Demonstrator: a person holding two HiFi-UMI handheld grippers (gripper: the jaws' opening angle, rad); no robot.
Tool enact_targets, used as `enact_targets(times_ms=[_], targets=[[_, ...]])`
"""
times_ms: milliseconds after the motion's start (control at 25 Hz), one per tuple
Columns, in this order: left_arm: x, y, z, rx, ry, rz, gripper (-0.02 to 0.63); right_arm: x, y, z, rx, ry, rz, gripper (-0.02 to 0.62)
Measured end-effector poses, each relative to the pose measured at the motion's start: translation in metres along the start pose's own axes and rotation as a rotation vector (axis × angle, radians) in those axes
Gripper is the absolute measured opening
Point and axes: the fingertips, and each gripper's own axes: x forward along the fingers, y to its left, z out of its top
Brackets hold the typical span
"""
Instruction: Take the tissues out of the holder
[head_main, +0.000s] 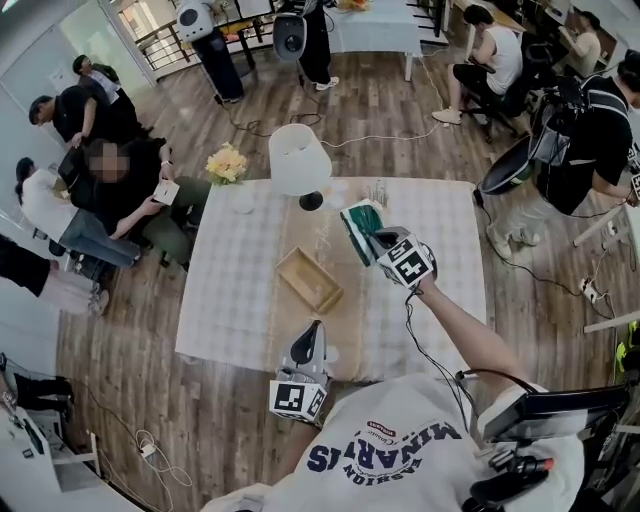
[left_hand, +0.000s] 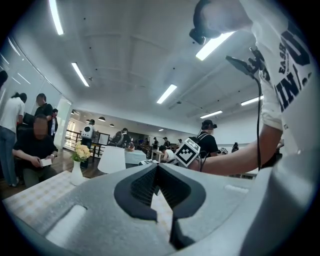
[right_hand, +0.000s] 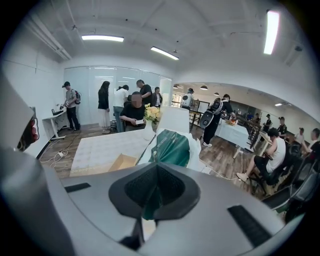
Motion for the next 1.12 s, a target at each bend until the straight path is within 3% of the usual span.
enact_targets(times_ms=[480,840,1120], targets=[[0.029,-0.032,0.001,0.013,0.016,-0.13,0.003,-0.04,-0.041,-0.038,0.072,0.018,-0.1,0.003],[0.023,-0.03,-0.004,0.01,0.025,-0.107,0.003,-0.03,-0.042,-0.059,0.055,0.066,-0.097,0.003],[0.017,-0.024,-0.007,0.006,0.04,-0.074,0.003,0.003,-0.041,-0.111,0.055,0.191,-0.09,0.003]])
